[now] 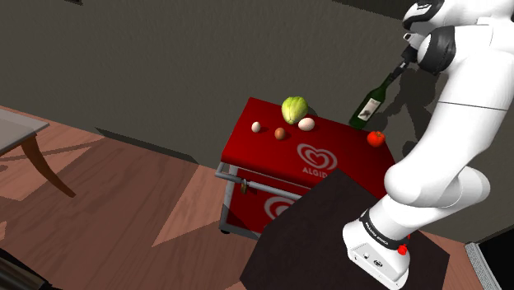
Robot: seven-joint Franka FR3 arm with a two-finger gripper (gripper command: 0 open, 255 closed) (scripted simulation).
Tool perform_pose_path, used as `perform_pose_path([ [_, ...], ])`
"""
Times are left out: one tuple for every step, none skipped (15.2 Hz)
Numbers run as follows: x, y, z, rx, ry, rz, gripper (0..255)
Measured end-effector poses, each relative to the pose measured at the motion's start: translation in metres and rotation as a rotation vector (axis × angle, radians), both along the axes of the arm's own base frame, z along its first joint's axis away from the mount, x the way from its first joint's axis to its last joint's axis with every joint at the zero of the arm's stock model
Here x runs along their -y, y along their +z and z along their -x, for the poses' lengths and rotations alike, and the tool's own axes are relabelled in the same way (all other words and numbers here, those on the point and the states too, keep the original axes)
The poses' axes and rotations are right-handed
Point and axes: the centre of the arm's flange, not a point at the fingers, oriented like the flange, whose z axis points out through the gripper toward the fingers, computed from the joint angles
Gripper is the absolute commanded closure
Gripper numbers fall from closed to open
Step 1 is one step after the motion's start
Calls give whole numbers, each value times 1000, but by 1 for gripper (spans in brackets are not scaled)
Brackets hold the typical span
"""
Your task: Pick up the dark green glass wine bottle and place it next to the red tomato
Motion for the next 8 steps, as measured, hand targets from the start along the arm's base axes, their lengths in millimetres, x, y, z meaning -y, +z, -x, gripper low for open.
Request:
perform_pose_path([
  [0,-5,-1,0,0,0,255],
  [0,-10,0,0,0,0,255],
  [-1,-17,0,0,0,0,255],
  [0,-22,0,0,0,0,255],
  [1,-26,0,0,0,0,255],
  [2,-32,1,0,0,0,255],
  [2,-37,0,0,0,0,255],
  [1,-43,0,0,0,0,255],
])
